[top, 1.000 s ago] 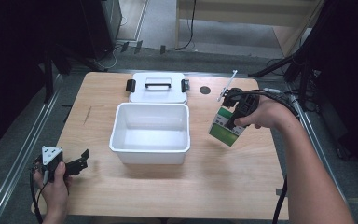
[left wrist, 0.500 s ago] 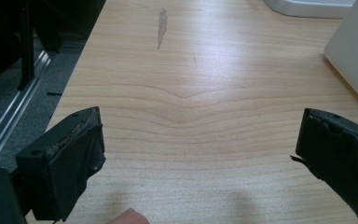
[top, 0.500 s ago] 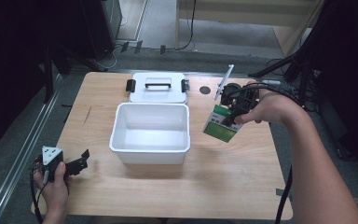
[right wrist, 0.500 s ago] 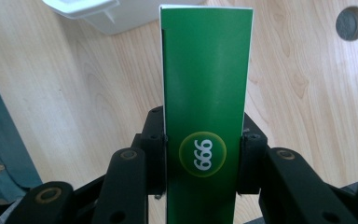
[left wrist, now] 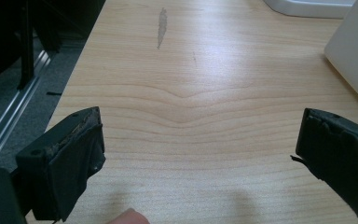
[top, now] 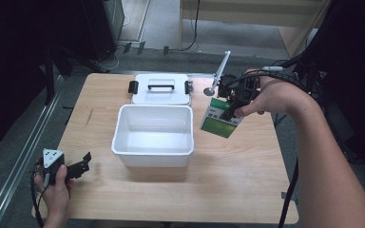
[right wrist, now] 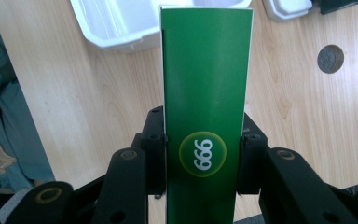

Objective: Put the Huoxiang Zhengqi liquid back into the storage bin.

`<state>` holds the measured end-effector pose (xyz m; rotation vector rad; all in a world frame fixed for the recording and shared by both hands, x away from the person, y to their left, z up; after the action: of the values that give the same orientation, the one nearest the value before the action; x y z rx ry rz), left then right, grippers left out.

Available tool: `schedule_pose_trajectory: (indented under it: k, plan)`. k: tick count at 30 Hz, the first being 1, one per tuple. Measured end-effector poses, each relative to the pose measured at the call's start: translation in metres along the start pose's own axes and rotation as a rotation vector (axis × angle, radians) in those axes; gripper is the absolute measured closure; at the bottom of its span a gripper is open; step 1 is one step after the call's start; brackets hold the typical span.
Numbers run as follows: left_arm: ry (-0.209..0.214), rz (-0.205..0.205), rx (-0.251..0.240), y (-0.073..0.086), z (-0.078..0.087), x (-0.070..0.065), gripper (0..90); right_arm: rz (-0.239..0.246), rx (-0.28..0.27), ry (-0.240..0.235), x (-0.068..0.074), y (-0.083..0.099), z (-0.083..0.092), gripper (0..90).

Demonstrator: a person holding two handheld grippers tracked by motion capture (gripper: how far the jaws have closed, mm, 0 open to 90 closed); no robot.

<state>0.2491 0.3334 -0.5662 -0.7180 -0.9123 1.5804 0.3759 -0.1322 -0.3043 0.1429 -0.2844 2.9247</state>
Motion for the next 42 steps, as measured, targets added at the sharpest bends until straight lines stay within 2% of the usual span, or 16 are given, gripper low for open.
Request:
schedule_pose_trajectory:
  k: [7,20,25,38,40,42]
  plan:
    - [0.001,0.003,0.001,0.0,0.0,0.0,1.8,0.027,0.013,0.006,0.005,-0.018,0.006,64.4]
    - [0.002,0.003,0.003,0.0,0.0,0.0,1.8,0.06,0.018,-0.014,0.013,-0.047,0.011,64.4]
    - [0.003,0.003,0.004,0.0,0.0,0.001,1.7,0.072,0.002,-0.017,0.016,-0.059,0.012,64.4]
    - [0.005,0.008,0.003,0.0,-0.001,0.0,1.8,0.123,0.011,-0.03,0.022,-0.091,0.009,64.4]
    - [0.005,0.007,0.003,0.0,-0.001,0.0,1.8,0.12,0.018,-0.033,0.024,-0.096,0.007,64.4]
    - [0.005,0.01,0.004,0.0,-0.001,0.001,1.8,0.149,0.018,-0.03,0.023,-0.101,0.005,64.4]
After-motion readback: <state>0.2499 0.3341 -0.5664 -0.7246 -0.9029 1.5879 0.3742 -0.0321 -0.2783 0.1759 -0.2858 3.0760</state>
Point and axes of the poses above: each handheld gripper's, and its own axes: z roughly backward along the jaws, y roughly out of its underside, x roughly to its left, the point moved 3 cm from there along -z, roughly forward along the jaws, and after that the axes turned 13 degrees about -y, right-handed, at the moved point
